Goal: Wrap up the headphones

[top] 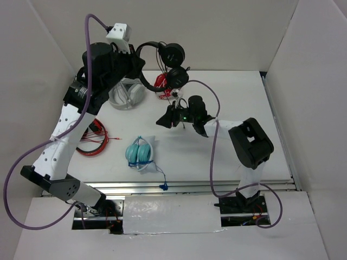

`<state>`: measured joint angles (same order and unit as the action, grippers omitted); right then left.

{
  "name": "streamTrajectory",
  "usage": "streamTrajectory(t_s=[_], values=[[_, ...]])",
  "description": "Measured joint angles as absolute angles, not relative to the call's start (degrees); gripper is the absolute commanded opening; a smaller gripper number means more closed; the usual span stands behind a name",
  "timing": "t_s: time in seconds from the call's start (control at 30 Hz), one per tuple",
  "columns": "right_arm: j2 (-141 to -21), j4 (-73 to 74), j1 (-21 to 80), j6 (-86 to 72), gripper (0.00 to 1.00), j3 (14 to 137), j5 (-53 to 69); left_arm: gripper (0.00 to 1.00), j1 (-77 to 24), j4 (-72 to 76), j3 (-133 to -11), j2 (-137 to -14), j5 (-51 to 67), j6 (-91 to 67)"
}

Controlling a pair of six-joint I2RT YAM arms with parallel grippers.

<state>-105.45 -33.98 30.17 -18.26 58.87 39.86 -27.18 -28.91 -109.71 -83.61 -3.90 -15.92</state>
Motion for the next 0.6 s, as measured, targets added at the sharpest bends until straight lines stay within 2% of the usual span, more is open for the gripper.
streamTrajectory(t_s=[0.13, 0.2, 0.27, 0.47, 0.6], values=[[-108.9, -34.8, 32.8, -18.3, 0.39, 60.4, 43.8, 0.0, -24.5, -30.6, -113.3, -85.6, -4.7, -16.7], [-109.0, -35.2, 34.2, -18.2, 0.19, 60.0, 45.8, 0.0, -22.9, -31.4, -115.0, -86.7, -4.8, -16.8], [-108.6, -39.1, 35.5, -18.3, 0.05, 57.5, 49.0, 0.0, -20.9, -31.4, -116.1, -87.9, -5.1, -17.0], [-107.3, -53.5, 36.3, -23.5, 0.0, 44.6, 60.5, 0.0, -13.4, -31.4, -116.2, -92.1, -7.5, -18.6], [-97.7, -48.9, 36.0, -21.7, 0.0, 36.6, 58.3, 0.0, -11.3, -32.1, -115.9, -95.8, -11.9, -18.6]])
